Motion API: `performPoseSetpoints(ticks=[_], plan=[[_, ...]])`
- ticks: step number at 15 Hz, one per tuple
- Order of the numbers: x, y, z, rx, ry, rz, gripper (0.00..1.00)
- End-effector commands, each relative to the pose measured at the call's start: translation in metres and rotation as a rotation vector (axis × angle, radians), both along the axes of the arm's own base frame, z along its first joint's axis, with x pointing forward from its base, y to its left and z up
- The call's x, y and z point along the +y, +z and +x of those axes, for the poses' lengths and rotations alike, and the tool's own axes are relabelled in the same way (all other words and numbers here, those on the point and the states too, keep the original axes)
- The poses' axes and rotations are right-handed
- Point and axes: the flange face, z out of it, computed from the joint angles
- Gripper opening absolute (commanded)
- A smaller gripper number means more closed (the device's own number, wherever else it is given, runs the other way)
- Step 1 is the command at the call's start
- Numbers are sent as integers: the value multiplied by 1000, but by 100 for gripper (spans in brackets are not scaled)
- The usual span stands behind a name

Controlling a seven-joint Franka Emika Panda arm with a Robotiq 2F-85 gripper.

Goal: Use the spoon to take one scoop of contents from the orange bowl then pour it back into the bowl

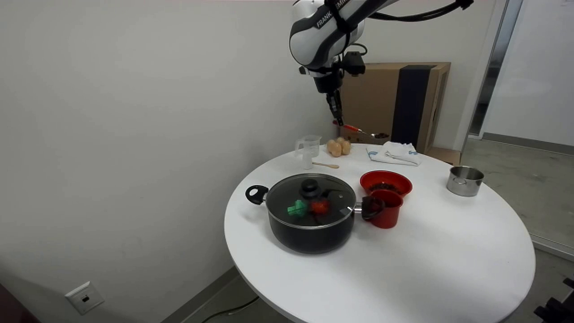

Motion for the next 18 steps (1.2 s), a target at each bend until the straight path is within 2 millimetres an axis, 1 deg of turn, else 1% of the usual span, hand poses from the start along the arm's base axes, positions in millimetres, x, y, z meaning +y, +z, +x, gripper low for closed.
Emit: performPoseSetpoints(ticks=[1, 2, 7, 9, 11, 14, 18], plan=[[2, -5, -3, 21, -7, -27, 8], [2, -11, -3, 31, 0, -14, 8], [0, -59, -6, 101, 18, 57, 8], [-5, -77, -7, 129, 16, 81, 8], [-11, -91, -9, 157, 12, 129, 8], [-28, -103, -11, 191, 9, 257, 8], [-48, -104, -12, 207, -1, 415, 9]])
